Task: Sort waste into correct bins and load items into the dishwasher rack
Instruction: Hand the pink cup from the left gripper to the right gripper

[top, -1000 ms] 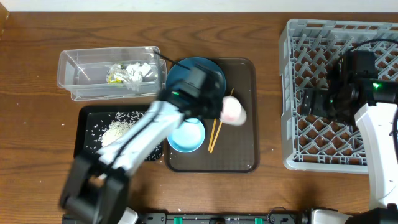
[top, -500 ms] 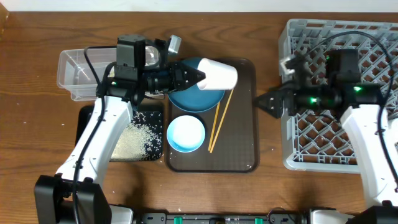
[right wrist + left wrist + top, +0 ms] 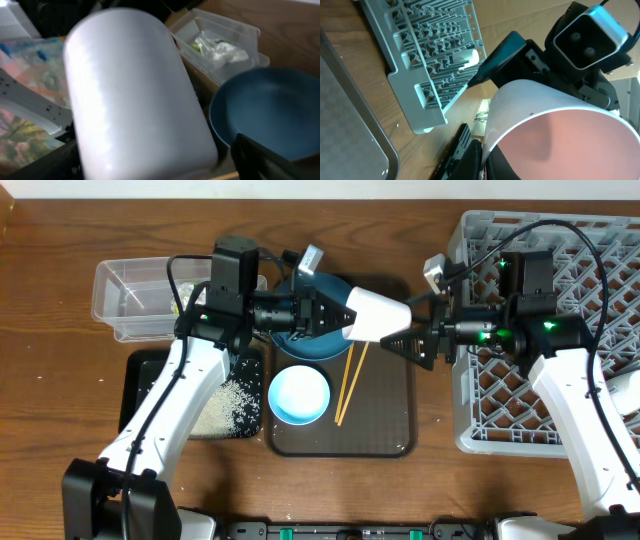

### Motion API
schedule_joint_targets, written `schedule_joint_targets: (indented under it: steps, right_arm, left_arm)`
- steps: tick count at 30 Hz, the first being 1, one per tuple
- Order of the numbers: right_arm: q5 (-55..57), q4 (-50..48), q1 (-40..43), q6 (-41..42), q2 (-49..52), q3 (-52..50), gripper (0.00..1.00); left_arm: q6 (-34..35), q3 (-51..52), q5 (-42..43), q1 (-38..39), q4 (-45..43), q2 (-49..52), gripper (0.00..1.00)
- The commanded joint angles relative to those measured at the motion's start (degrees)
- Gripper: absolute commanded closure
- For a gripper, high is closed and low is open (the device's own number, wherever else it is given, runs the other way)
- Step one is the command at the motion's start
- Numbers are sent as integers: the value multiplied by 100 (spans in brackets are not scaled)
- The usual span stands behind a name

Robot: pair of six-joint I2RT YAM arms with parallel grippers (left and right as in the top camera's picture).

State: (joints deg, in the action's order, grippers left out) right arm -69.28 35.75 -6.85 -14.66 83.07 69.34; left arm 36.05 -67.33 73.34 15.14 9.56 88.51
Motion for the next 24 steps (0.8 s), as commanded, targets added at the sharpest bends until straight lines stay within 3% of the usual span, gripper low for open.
schedule_joint_targets:
  steps: [1,13,23,24]
  right_arm:
    - [-358,-85,-63,9,-31,-9,15]
    - [-387,-81,-70,7,-31,-9,44]
    - [-306,-61,-68,9,-31,-9,61]
    - [-249,-50,-68,9,-31,-9,63]
  left_arm:
    - [52,-76,225,66,-26,20,94]
    - [52,-76,125,66,-28,20,94]
    - [42,-76,-81,66,-26,20,94]
    - [-20,-76,-94,66,-24,20,90]
